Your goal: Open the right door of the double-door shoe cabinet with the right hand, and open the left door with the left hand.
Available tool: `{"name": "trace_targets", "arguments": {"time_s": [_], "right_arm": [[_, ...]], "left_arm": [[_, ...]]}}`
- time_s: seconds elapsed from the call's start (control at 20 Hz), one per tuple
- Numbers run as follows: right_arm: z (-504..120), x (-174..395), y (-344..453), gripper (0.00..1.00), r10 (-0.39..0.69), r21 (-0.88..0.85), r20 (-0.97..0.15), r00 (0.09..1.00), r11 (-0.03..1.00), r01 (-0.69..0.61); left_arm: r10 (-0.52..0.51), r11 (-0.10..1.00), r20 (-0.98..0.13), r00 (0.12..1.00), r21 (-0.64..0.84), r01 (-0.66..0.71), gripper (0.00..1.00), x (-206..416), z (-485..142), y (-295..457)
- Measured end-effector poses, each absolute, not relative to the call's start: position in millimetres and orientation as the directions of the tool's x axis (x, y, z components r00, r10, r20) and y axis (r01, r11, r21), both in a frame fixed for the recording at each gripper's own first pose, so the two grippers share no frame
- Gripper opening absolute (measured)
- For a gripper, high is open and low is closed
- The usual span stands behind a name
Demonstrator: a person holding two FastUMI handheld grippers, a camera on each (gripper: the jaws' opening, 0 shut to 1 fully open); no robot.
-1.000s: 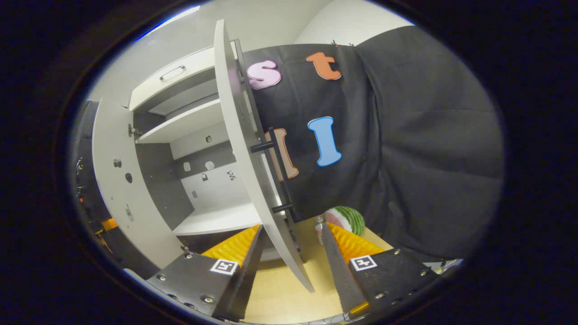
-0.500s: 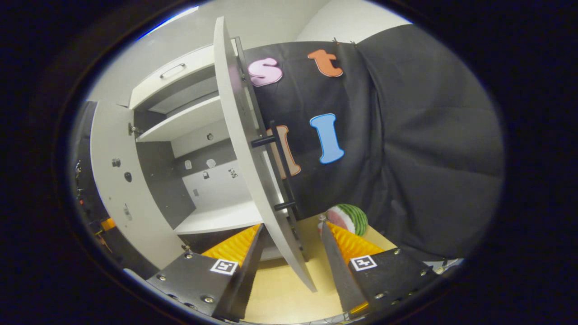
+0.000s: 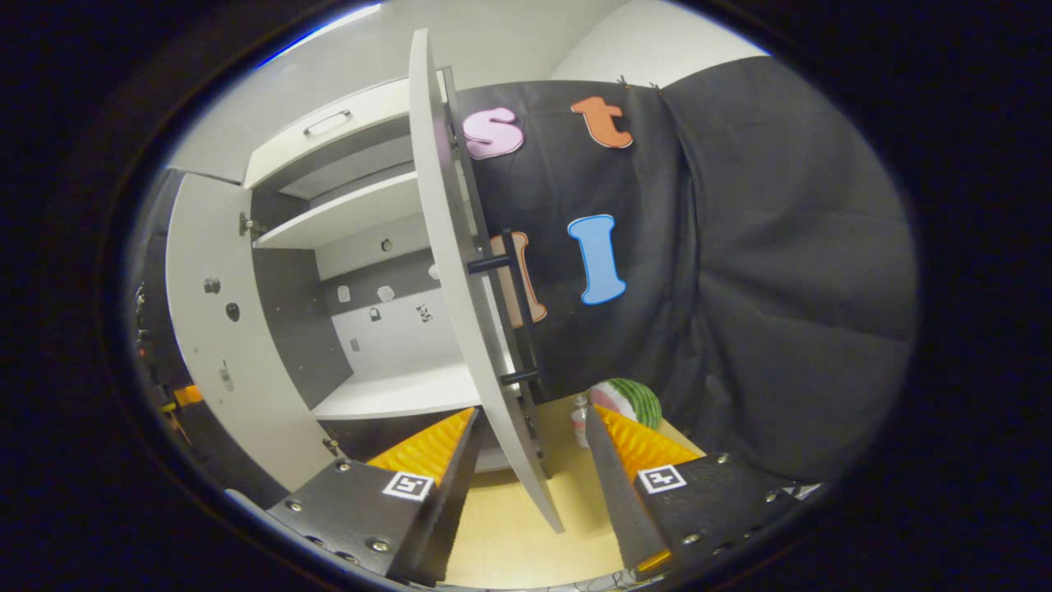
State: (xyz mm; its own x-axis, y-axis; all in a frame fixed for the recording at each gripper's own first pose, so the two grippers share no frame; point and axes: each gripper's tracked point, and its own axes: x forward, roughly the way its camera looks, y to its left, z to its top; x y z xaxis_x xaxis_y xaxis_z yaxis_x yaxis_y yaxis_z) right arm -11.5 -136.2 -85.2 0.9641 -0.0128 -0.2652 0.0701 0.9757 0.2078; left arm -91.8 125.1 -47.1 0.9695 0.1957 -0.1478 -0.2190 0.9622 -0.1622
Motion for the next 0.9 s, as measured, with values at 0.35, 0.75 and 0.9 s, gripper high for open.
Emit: {"name": "trace_targets", "arguments": {"time_s": [0.35,0.75,0.9], "right_arm": [[-34,-23,-94,0.75,0.015,0.104,-0.155,0.988,0.995,0.001],[-1,-7,-1,0.75,0.223,0.071,-0.080,0.971,0.973,-0.218],[15,4,14,0.75,0.225,0.061,-0.054,0.973,0.973,-0.221]], "left_arm": [[0.281,0.927,-0.171,0.944,-0.205,-0.313,0.01,-139,-36,115],[0.165,0.981,-0.074,0.983,-0.091,-0.172,0.00,-130,6,13],[0.081,0.991,-0.088,0.993,-0.099,-0.090,0.02,-109,0,-21]]}}
